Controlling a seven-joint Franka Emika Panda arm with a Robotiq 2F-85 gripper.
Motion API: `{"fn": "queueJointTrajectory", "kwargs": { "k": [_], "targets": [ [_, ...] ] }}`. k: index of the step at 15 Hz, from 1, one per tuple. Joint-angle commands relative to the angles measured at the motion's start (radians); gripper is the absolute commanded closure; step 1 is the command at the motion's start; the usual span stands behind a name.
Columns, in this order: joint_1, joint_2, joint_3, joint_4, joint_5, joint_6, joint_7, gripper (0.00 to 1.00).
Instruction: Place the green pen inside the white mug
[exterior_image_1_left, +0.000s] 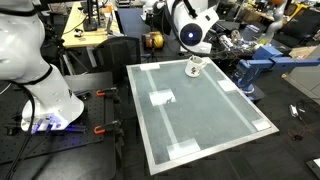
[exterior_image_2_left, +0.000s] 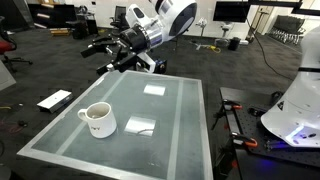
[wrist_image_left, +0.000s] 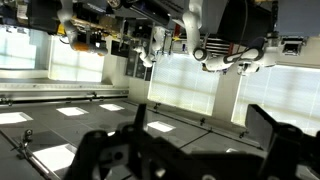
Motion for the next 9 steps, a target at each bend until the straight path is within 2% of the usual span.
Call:
{"fn": "queueJointTrajectory", "kwargs": {
  "k": [1,4,9],
  "targets": [
    [0.002,-0.028,-0.001,-0.027,0.006,-0.001,-0.011,0.00],
    [0.001,-0.081,0.003,-0.078,0.009,0.000,-0.016,0.00],
    [0.001,-0.085,0.003,-0.086,0.009,0.000,-0.016,0.00]
  ]
}}
